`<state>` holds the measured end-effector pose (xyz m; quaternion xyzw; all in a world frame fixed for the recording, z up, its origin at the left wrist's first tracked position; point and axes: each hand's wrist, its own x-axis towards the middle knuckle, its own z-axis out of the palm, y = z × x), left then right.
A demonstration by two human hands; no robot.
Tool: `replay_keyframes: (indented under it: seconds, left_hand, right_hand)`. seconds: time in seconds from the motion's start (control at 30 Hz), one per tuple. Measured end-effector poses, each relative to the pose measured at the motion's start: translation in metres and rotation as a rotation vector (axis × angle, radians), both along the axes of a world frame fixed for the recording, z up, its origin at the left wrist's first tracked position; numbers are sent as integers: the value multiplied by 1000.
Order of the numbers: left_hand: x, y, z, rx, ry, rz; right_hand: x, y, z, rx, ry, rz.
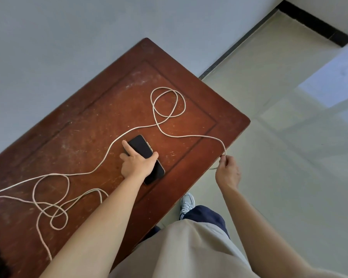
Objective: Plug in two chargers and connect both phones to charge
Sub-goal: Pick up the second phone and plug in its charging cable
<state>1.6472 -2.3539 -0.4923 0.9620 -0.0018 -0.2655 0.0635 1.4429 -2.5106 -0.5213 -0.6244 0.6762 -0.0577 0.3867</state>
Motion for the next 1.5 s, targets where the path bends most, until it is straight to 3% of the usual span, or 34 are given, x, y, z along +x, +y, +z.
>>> replay_keyframes:
  seconds: [0.17,0.33,0.43,0.57,0.63,0.73,0.87,0.97,1.07,1.23,1.33,1.5]
  left_hand:
    - [1,20,13,-198,17,22]
    - [15,54,45,-350,-129,8]
    - [35,89,63,-415,-209,71]
    - [51,144,76,-778,-207,235]
    - [53,169,78,-858,-218,285]
    - [53,200,74,-942,-173,300]
    - [53,222,72,-1049,69,462]
    - [55,229,81,-1195,277,593]
    - [56,230,94,-1349,473,673]
    - [55,214,119,-1478,535,555]
    - [52,197,137,-1611,598,525]
    - [54,180,151,-1899,752,674]
  right_hand:
    - [33,16,41,-65,-255,-179]
    - [99,38,94,348,-829,-246]
    - [126,63,107,460,-992,-280]
    - [129,111,84,540,-840,-278]
    - [120,133,67,532,-720,-237]
    - [105,158,51,286,-396,76]
    - [92,188,42,-218,-2,556]
    - [94,199,36,-320,126,843]
    - [97,204,31,-364,223,998]
    - [97,207,36,-362,240,971]
    - [98,208,52,-252,-40,797]
    - [112,203,102,-76,-507,508]
